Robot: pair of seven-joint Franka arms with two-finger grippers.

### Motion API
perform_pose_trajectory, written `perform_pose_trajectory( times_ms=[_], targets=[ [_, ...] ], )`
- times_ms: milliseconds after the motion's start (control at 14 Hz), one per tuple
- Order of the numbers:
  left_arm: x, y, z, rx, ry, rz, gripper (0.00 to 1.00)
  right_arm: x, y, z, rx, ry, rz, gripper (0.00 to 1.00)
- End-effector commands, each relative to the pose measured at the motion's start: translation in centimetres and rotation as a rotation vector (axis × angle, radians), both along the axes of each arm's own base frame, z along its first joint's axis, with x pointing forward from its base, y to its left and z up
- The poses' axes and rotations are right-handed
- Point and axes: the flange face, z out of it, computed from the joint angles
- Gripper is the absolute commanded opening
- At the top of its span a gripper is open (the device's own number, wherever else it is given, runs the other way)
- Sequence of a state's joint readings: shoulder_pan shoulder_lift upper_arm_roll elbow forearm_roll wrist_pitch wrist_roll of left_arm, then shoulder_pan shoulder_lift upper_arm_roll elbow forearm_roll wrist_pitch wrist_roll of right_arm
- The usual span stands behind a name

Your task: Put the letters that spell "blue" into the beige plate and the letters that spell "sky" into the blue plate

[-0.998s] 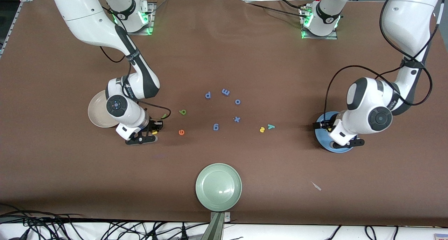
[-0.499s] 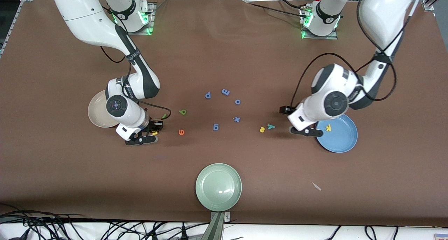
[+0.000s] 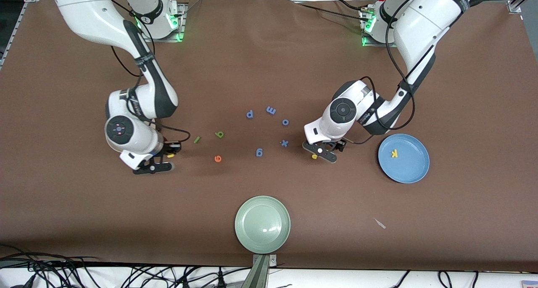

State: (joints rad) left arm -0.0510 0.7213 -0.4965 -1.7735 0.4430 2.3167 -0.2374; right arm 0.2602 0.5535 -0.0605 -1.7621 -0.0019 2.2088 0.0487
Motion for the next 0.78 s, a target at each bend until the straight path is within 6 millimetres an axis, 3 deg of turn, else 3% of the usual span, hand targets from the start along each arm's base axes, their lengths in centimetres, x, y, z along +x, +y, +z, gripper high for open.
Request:
perform_pose_trajectory(
  times_ms=[0,214,356,428,499,570,713],
  targets=[
    [-0.1,-0.1,-1.3,-0.001,0.005,-0.07,1.0,-2.5,-6.0,1.2,-0.005,0.017,0.031,0.21],
    [0.8,0.4,-0.6,-0.01,-0.007,-0.139,1.0,-6.0,-11.2,1.1,-0.006,0.0,0.063,0.21],
    [1.1,0.8,-1.0,-0.03,-0.017,-0.21,1.0,-8.3,-13.0,-0.6,-0.007,-0.024,0.078,0.22],
    [1.4,0.6,-1.1,-0.055,-0.044,-0.213,0.99,-8.9,-13.5,-1.0,-0.009,-0.028,0.075,0.35],
    [1.6,0.7,-1.5,-0.068,-0.053,-0.218,0.99,-8.9,-13.6,-1.0,-0.01,-0.027,0.06,0.8],
    [1.6,0.7,-1.8,-0.072,-0.057,-0.234,0.95,-8.9,-13.6,-0.5,-0.007,-0.029,0.049,1.0],
    [2.0,1.3,-1.9,-0.08,-0.064,-0.262,0.89,-8.4,-12.8,0.8,0.02,-0.027,-0.066,1.0]
  ],
)
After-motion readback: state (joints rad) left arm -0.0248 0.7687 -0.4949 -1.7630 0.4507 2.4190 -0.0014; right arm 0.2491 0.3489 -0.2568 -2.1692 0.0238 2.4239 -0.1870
